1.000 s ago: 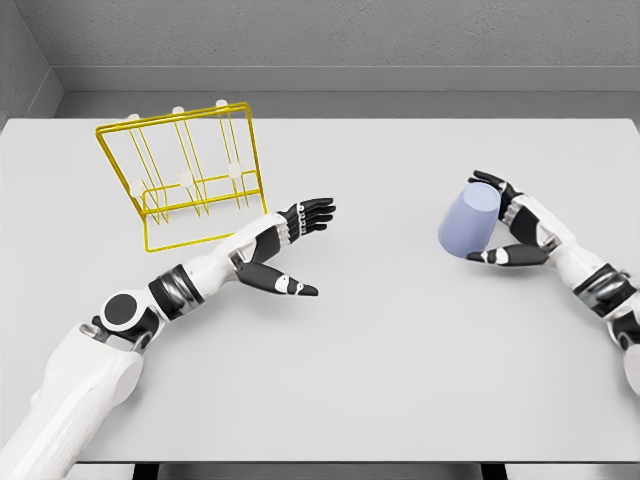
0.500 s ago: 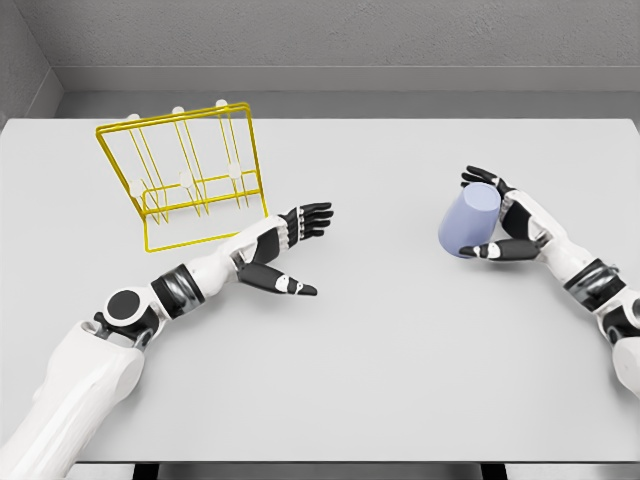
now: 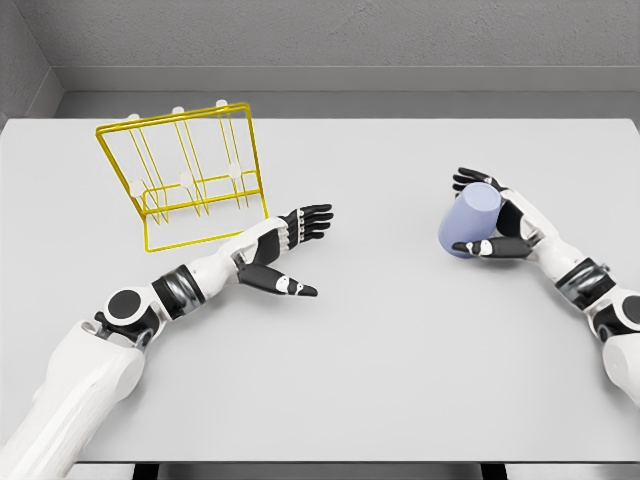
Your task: Place the cup on the cup holder with both arms
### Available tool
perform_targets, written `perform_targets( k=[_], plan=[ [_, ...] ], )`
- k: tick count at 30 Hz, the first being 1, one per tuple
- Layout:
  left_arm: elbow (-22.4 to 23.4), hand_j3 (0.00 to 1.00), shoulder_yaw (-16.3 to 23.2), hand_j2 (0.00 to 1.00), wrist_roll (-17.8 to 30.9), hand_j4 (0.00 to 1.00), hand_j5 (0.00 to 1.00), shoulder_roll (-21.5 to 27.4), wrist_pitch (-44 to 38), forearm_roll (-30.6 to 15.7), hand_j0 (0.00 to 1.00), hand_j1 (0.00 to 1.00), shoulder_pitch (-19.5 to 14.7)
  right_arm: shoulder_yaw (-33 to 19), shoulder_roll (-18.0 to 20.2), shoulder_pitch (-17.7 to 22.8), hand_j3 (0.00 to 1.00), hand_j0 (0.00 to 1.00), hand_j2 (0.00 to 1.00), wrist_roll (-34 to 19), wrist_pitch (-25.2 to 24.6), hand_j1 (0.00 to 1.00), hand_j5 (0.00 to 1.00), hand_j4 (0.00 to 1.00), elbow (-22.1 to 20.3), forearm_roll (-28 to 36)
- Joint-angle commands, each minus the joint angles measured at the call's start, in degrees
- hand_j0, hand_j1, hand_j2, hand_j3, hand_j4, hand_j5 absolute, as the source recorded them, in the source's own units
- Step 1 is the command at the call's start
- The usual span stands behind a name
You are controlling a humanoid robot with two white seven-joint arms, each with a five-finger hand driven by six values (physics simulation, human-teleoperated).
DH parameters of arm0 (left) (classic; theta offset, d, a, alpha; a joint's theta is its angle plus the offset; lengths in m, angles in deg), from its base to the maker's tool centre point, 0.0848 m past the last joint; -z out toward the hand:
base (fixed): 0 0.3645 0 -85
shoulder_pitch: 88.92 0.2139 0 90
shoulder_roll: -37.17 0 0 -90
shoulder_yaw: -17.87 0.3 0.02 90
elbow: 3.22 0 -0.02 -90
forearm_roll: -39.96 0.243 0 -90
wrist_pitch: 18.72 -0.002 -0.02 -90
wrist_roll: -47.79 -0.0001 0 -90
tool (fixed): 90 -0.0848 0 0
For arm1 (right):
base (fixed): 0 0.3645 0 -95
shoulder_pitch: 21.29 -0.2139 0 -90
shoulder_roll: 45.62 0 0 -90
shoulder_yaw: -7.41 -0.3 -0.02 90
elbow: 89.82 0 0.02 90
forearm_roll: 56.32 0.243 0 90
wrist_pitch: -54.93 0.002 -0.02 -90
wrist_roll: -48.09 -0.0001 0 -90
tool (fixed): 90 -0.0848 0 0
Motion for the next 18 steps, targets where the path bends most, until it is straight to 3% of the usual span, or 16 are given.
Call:
perform_targets(
  k=[1,10,18],
  plan=[
    [0.0,1.00,-0.1,1.00,0.0,1.00,1.00,0.0,0.0,-0.4,1.00,1.00,0.0,0.0,-0.1,0.0,0.88,0.88,0.88,0.0,0.0,0.88,0.88,0.88,0.4,0.4],
    [-0.3,1.00,-0.5,1.00,0.0,1.00,1.00,-0.5,0.0,-0.5,1.00,1.00,0.2,-0.1,-0.3,-0.1,0.70,0.70,0.70,0.0,0.0,0.70,0.70,0.70,1.1,0.4],
    [-0.4,1.00,-1.4,1.00,0.0,1.00,1.00,-1.9,-0.2,-0.3,1.00,1.00,0.5,-0.1,-0.3,-1.1,0.67,0.67,0.67,0.0,0.2,0.67,0.67,0.67,1.0,0.3]
  ],
)
